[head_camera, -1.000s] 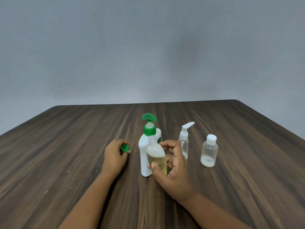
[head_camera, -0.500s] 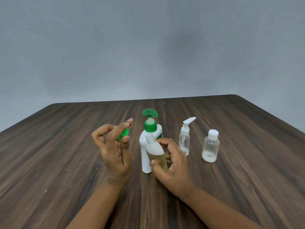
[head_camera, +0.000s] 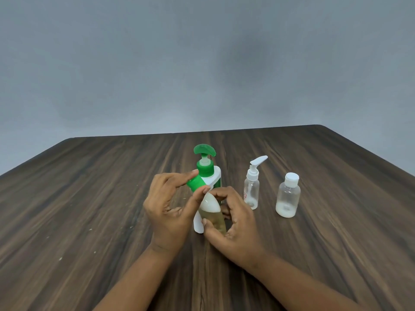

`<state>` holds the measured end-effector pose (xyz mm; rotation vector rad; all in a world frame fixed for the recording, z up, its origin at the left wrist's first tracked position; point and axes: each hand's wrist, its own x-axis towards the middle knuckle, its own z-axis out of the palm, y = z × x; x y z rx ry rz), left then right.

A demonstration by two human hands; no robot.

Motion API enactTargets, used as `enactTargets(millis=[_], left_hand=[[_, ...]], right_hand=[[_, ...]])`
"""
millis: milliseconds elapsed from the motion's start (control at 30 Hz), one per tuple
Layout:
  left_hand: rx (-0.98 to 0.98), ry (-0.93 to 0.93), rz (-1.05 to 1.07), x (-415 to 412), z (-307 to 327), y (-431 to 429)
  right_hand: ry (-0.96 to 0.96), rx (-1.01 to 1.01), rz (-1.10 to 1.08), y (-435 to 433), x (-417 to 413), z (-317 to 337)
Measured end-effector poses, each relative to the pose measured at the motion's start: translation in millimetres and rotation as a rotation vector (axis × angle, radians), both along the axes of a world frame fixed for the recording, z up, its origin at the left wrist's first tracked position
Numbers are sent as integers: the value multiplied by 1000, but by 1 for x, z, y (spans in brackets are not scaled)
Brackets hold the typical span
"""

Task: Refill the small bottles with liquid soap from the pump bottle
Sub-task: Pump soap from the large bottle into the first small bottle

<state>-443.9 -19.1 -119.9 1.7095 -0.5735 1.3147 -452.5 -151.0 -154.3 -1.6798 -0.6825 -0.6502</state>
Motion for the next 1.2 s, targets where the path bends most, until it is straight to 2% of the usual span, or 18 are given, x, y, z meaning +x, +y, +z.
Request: enactTargets(millis=[167, 567, 900, 1200], left_hand=[[45, 43, -67, -2, 0, -1], [-128, 62, -130, 4, -8, -3], [-162, 123, -204, 6, -9, -3], [-106, 148, -237, 1, -7, -6]], right_hand=[[-17, 13, -10, -2, 0, 0], [-43, 40, 61, -4, -1, 5], [-8, 36, 76, -3, 0, 4], [5, 41, 88, -2, 0, 4]])
